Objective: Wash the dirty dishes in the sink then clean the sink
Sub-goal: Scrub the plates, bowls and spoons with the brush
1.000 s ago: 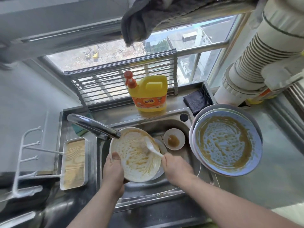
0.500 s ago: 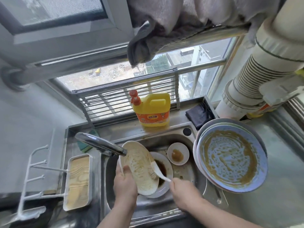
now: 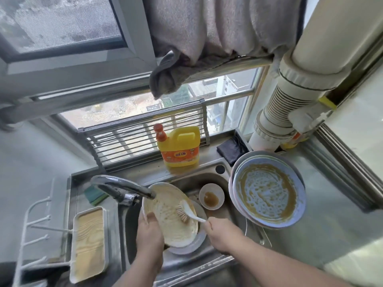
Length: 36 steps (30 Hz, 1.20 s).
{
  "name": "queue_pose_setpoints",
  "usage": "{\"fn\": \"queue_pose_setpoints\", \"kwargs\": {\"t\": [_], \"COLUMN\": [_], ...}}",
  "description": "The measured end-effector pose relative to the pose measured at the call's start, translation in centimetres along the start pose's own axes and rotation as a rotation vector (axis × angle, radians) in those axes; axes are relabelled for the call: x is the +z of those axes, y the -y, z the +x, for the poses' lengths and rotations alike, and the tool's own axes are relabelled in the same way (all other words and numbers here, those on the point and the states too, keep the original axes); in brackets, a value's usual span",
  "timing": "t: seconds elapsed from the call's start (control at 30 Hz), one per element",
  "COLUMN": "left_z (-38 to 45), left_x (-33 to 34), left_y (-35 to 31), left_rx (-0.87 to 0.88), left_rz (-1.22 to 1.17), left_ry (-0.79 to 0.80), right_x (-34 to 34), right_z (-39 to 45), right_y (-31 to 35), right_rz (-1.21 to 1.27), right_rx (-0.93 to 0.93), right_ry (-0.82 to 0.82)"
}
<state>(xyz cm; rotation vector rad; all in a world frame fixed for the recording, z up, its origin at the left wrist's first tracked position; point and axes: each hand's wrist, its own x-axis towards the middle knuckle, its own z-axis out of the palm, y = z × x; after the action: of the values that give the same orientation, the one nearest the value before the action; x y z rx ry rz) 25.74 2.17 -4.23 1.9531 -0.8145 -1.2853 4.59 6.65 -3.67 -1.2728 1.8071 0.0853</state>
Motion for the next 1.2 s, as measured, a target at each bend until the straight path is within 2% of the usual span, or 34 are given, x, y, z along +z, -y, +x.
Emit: {"fn": "queue_pose_setpoints", "kwargs": {"t": [0.1,0.2,0.27,0.37,0.47,0.63,0.73,0.9,1.07,1.2], "left_z": [0.3,-1.3,-2.1,-2.0,-1.2,-2.2,-3.1,-3.6,-6.0,-8.9], "left_x": [0.2,0.1,-0.1,-0.5,-0.9,-1.6,-2.4,-0.9,4.8,11.2], "left_y": [-1.1,-0.4,-0.2,-1.1,-1.6,-0.2,0.8,0.4,-1.1,-2.8], "left_rx": [-0.104,-0.127,-0.157,-0.180,-0.232,-0.257,-0.259,-0.241,-0.220,-0.161], "left_rz": [-0.095,-0.152,-0.198,-0.254,-0.315,-0.287,-0.298,-0.340,-0.275,-0.176], "left_ry": [0.020,0.123,0.179,0.169,0.127,0.153,0.189,0.160,0.248,0.405], "right_x": [0.2,0.3,-0.7,-1.5,0.2,2.2,0.0,-5.5,-10.6,-13.7], "right_z": [-2.4,-2.2,-1.0,-1.3,-3.8,-4.8,-3.0,-1.6,-3.0,-4.3], "right_y": [1.8,4.2,4.4,2.0,0.1,4.1,5.0,0.1,-8.1,-14.3], "right_rz": [-0.024,-0.056,-0.084,-0.113,-0.135,-0.053,-0.058,-0.043,0.071,0.130], "right_rx": [-0.128,-0.187,-0.124,-0.014,-0.007,-0.192,-0.233,-0.154,-0.211,-0.109], "right_ry": [0.035,-0.007,-0.049,-0.074,-0.044,0.024,-0.108,-0.427,-0.513,-0.540]}}
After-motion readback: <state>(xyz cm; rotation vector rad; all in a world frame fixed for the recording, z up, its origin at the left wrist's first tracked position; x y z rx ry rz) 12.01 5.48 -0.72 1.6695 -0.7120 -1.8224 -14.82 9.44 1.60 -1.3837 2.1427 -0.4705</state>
